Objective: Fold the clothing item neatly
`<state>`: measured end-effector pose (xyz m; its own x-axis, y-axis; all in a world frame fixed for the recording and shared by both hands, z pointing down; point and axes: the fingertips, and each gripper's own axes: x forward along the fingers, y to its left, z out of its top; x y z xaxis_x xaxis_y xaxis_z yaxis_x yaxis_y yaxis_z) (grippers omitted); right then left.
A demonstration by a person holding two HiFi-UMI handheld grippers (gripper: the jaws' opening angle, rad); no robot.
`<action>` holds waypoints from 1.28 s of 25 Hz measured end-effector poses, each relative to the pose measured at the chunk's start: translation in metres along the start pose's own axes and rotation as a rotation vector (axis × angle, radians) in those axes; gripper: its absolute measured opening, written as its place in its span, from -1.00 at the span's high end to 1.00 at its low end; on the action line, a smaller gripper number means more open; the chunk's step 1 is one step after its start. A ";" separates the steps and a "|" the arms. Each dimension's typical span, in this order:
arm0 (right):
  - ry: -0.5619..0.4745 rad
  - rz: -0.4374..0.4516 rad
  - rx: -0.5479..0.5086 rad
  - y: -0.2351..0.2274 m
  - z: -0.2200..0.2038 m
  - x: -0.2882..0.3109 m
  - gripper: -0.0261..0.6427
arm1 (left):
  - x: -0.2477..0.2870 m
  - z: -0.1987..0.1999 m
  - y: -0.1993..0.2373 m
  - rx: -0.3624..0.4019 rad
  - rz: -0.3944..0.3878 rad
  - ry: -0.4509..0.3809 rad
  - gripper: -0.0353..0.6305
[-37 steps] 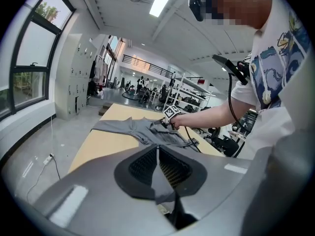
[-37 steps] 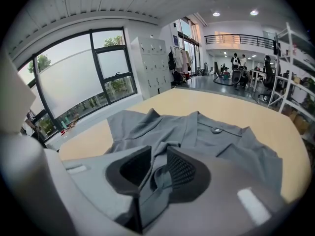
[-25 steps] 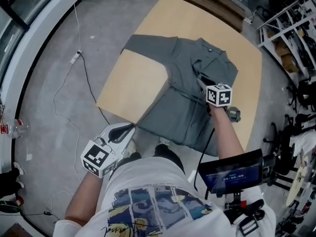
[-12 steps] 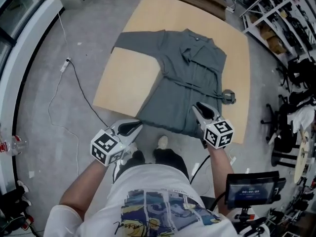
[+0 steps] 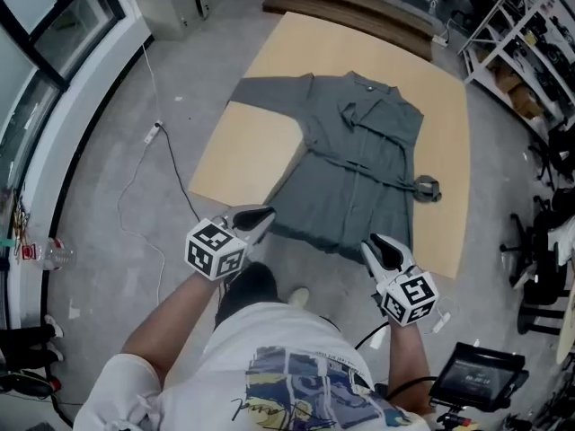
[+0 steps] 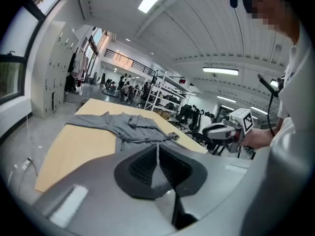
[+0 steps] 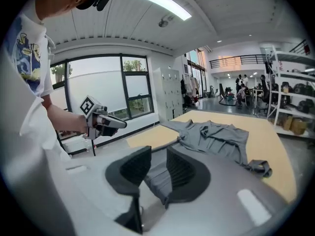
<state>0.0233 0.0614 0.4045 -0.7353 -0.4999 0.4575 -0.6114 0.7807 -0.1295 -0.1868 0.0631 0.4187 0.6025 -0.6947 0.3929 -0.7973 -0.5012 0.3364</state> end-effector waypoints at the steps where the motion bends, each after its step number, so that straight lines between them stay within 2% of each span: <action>1: -0.006 0.009 0.012 -0.002 -0.004 -0.002 0.66 | -0.001 0.003 0.007 0.006 0.026 -0.003 0.83; 5: 0.001 -0.002 0.056 -0.007 -0.025 -0.017 0.66 | -0.007 0.009 0.047 -0.004 0.118 -0.005 0.82; 9: 0.011 -0.081 0.088 -0.029 -0.032 -0.032 0.66 | -0.005 0.017 0.114 -0.005 0.192 0.023 0.77; 13: 0.019 -0.157 0.129 -0.044 -0.023 -0.026 0.66 | -0.001 0.043 0.195 -0.042 0.259 0.008 0.67; 17: 0.020 -0.189 0.134 -0.054 0.000 0.008 0.66 | 0.008 0.059 0.277 -0.102 0.308 -0.006 0.64; 25: 0.060 -0.221 0.158 -0.049 0.035 0.082 0.66 | 0.039 0.046 0.405 -0.275 0.302 0.025 0.52; 28: 0.083 -0.246 0.176 -0.045 0.040 0.100 0.66 | 0.062 0.036 0.432 -0.343 0.249 0.041 0.45; 32: 0.114 -0.285 0.205 -0.036 0.041 0.106 0.66 | 0.095 0.026 0.462 -0.377 0.211 0.079 0.36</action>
<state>-0.0445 -0.0355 0.4221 -0.4967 -0.6327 0.5941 -0.8414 0.5189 -0.1508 -0.4987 -0.2473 0.5891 0.4401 -0.7129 0.5460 -0.8431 -0.1189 0.5244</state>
